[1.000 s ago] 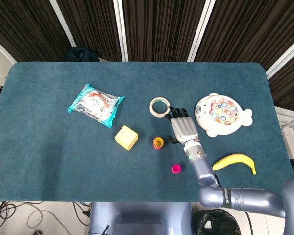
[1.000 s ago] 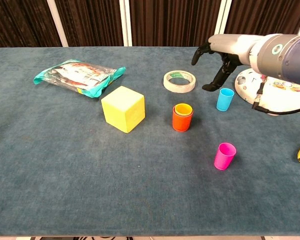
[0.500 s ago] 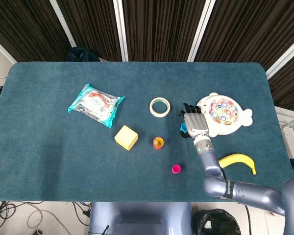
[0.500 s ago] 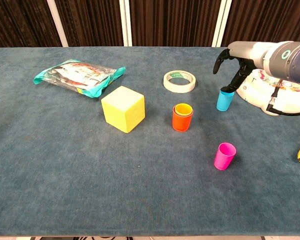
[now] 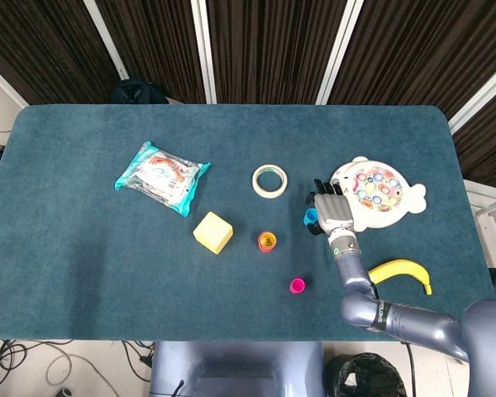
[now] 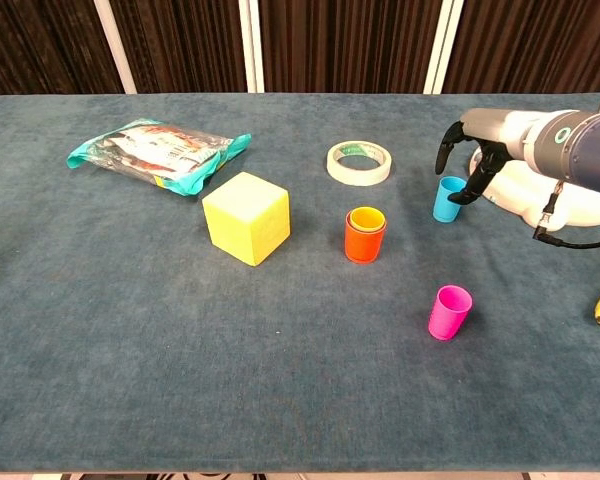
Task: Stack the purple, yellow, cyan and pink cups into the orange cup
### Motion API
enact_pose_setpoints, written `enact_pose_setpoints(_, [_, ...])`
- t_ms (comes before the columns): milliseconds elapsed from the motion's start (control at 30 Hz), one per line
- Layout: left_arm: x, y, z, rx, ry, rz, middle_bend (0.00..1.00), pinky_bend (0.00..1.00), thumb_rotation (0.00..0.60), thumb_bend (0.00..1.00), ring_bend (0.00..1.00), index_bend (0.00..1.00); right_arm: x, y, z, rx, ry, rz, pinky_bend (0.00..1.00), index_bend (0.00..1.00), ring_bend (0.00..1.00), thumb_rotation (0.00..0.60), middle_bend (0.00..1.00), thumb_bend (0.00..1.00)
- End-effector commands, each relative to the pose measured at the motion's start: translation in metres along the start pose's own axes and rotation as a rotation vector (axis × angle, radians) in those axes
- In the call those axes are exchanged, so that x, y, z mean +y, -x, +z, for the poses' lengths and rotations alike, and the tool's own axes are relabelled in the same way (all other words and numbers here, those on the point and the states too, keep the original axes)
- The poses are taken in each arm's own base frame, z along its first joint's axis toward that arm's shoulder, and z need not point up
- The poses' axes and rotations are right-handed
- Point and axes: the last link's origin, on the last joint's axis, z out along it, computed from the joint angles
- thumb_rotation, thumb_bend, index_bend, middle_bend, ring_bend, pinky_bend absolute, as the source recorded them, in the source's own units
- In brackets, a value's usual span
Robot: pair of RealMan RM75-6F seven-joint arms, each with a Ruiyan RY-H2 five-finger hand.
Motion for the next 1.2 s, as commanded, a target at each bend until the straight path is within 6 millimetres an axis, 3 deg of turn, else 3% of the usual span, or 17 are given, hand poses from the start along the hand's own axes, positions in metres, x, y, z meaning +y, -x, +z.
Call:
enact_pose_setpoints(33, [0.0001, 0.0, 0.0, 0.0, 0.001, 0.001, 0.03, 0.0, 0.6, 0.27, 0.0, 0.03, 0.0005, 0.0006, 0.001, 0.001, 0.002, 0.002, 0.05, 0.37, 0.05, 0.6, 0.0, 0.39])
enact_pose_setpoints(1200, [0.0006, 0.0006, -0.0006, -0.002, 0.004, 0.003, 0.03, 0.0, 0.6, 0.27, 0.0, 0.03, 0.0031, 0.0009, 0.0032, 0.018, 0.005, 0.003, 0.05, 0.45, 0.06, 0.6, 0.0, 0.4])
